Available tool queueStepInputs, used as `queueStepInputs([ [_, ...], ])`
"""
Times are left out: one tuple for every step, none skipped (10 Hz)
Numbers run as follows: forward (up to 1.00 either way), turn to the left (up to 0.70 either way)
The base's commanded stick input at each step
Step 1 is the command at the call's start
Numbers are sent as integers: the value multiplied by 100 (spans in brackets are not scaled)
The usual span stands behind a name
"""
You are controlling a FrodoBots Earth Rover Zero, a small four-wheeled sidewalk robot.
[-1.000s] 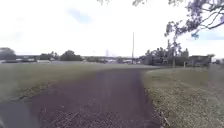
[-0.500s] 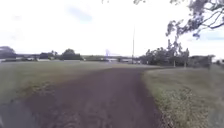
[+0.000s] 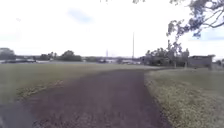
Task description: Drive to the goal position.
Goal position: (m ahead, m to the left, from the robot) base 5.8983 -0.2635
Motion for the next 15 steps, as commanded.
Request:
queueStepInputs([
  [50,0],
  [50,0],
  [50,-24],
  [50,-50],
  [50,-50],
  [50,-50],
  [50,-50],
  [50,-32],
  [50,0],
  [50,0],
  [50,0],
  [50,0],
  [50,0],
  [50,0],
  [50,0],
])
